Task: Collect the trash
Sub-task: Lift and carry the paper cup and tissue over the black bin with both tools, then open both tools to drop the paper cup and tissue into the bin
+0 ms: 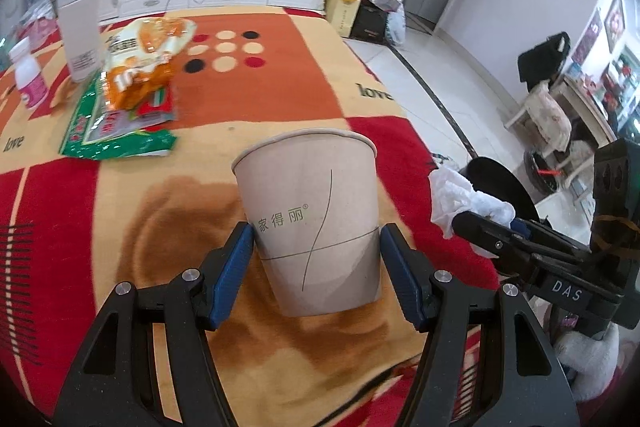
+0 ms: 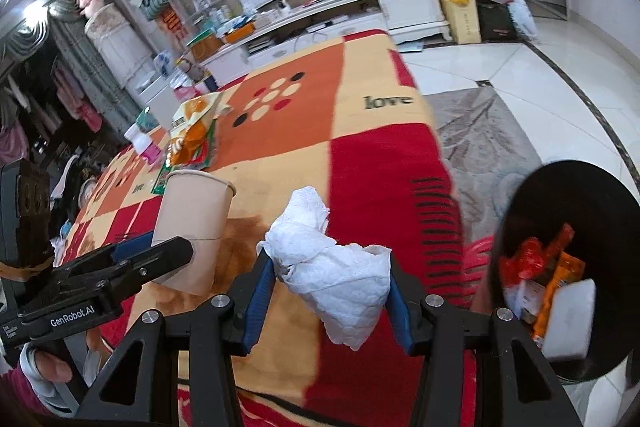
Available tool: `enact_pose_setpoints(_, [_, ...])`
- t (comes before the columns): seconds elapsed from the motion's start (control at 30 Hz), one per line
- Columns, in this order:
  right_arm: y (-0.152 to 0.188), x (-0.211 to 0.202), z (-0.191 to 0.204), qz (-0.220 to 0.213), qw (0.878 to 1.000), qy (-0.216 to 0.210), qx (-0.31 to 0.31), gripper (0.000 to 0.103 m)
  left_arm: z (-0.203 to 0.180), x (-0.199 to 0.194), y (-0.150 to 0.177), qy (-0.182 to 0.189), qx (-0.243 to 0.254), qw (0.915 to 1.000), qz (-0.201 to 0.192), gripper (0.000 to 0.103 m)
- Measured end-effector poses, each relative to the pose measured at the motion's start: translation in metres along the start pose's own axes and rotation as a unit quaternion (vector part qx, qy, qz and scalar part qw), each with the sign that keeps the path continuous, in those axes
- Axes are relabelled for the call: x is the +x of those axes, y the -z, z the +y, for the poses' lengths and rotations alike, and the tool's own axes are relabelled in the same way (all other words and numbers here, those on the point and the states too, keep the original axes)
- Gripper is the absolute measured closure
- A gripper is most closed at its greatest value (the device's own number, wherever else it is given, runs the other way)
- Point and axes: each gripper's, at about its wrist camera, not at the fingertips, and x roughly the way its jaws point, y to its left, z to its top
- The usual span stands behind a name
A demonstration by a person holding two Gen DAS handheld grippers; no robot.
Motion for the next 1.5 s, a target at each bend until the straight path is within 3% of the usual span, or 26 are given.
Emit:
enact_pose_setpoints(0.93, [0.024,-0.063,-0.121,-0.029,0.991,0.079,0.106,0.054,-0.11,0.052,-0.008,0.057,0.097,0.993,0.035,0.039])
enact_pose_setpoints(1.37, [0.026,-0.072,-0.172,-0.029,0.982,0.116,0.147,0.051,-0.161,0.084,-0.021,0.129,0.103,0.9844,0.062,0.039])
enact_pose_setpoints(1.5, [0.022,-0.077,-0.18,-0.037,0.98,0.127,0.151,0.046,-0.171,0.093,-0.022,0.148,0.098,0.9816,0.07,0.039])
